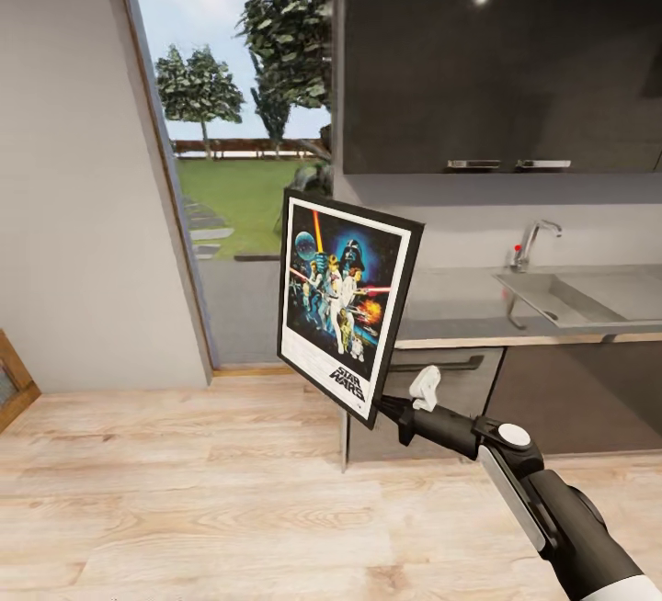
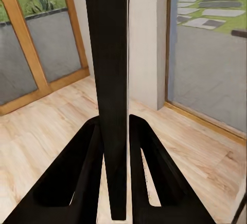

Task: Pick up the poster from the kitchen countertop and hang it on one of the wall nails in the kitchen.

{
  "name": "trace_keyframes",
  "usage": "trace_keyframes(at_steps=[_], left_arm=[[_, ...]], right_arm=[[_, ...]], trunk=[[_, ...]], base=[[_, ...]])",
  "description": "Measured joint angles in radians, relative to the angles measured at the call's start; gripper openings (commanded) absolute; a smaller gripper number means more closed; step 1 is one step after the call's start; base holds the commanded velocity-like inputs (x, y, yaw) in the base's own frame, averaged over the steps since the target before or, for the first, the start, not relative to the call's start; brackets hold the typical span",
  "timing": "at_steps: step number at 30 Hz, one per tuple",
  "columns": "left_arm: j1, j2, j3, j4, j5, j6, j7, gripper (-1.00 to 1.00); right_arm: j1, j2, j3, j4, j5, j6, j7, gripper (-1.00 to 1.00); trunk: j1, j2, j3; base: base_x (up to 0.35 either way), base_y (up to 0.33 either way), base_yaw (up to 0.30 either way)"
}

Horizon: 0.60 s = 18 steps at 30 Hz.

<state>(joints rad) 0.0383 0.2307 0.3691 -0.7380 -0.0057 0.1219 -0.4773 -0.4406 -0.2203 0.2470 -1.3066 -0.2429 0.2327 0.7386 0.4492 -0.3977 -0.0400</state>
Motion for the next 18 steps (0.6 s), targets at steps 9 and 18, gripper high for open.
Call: trace_keyframes(at_steps=[9, 18], left_arm=[[0.000, 0.000, 0.000, 0.002, 0.000, 0.000, 0.000, 1.00], [0.000, 0.000, 0.000, 0.003, 0.000, 0.000, 0.000, 1.00]], right_arm=[[0.000, 0.000, 0.000, 0.000, 0.000, 0.000, 0.000, -1.00], [0.000, 0.000, 0.002, 0.000, 0.002, 0.000, 0.000, -1.00]], trunk=[[0.000, 0.000, 0.000], [0.000, 0.000, 0.000]], base=[[0.004, 0.291, 0.268], [0.079, 0.292, 0.288]])
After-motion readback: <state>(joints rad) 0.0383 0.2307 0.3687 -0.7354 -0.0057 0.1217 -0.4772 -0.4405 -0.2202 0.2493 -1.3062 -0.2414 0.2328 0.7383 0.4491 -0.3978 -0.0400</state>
